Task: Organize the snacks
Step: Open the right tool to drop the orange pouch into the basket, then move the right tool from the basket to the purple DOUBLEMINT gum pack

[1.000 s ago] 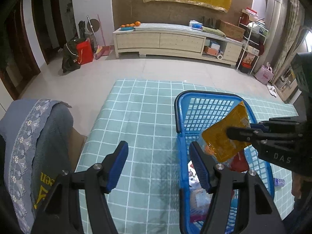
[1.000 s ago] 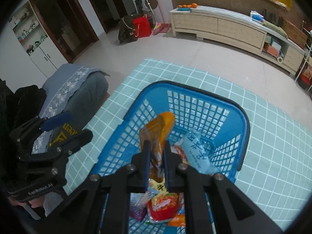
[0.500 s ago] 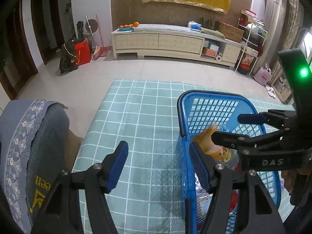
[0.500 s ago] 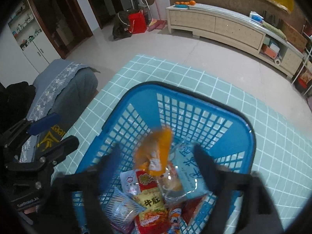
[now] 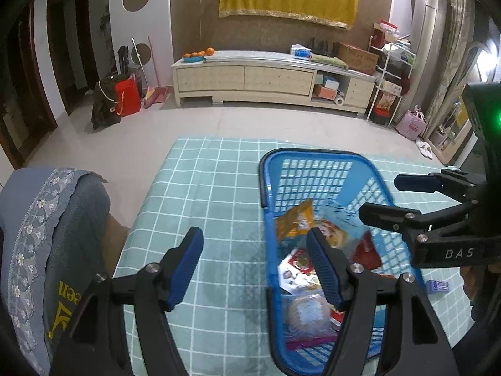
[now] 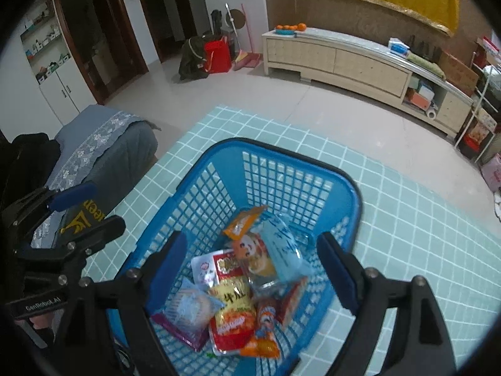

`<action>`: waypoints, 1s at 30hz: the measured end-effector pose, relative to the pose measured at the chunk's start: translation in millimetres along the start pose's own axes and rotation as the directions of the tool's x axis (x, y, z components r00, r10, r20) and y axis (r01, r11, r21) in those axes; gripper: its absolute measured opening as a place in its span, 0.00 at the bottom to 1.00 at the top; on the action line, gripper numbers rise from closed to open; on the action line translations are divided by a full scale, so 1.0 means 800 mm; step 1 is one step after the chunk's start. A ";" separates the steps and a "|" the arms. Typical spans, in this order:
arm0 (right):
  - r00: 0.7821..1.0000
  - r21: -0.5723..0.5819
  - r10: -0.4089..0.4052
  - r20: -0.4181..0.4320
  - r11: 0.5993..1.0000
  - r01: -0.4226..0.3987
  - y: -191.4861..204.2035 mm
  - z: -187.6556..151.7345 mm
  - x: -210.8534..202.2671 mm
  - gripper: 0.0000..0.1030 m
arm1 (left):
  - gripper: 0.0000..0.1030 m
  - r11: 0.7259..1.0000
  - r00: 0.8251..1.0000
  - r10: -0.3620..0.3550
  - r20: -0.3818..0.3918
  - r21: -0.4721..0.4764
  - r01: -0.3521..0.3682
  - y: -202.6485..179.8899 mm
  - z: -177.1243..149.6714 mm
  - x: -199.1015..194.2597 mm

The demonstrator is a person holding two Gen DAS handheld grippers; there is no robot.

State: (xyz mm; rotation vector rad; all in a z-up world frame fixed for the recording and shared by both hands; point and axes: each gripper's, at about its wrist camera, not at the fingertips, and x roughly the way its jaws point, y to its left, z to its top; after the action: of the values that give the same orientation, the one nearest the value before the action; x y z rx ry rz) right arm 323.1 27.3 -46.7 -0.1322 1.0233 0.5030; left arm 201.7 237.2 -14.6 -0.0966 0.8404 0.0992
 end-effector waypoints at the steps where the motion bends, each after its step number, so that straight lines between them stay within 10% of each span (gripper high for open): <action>1: 1.000 0.004 -0.003 0.007 1.000 0.003 0.000 -0.001 -0.006 0.85 | 0.65 1.000 1.000 0.000 0.002 0.003 0.000 -0.004 -0.001 -0.005; 13: 0.996 0.027 -0.034 0.079 0.999 0.032 -0.011 -0.040 -0.090 0.85 | 0.67 0.996 0.996 -0.049 0.072 0.082 0.043 -0.058 -0.013 -0.065; 21: 0.991 0.023 -0.074 0.116 0.997 0.072 -0.030 -0.081 -0.138 0.86 | 1.00 0.992 0.992 -0.034 0.118 0.127 0.019 -0.099 -0.028 -0.098; 30: 0.980 -0.002 -0.139 0.140 0.990 0.141 -0.065 -0.150 -0.170 1.00 | 1.00 0.990 0.989 -0.080 0.121 0.122 0.065 -0.148 -0.062 -0.107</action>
State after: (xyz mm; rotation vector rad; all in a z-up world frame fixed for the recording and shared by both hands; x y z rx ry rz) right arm 196.3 -104.3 -1.3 -0.1760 0.8674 0.3849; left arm 123.1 109.3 22.2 -0.0098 0.7146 -0.0126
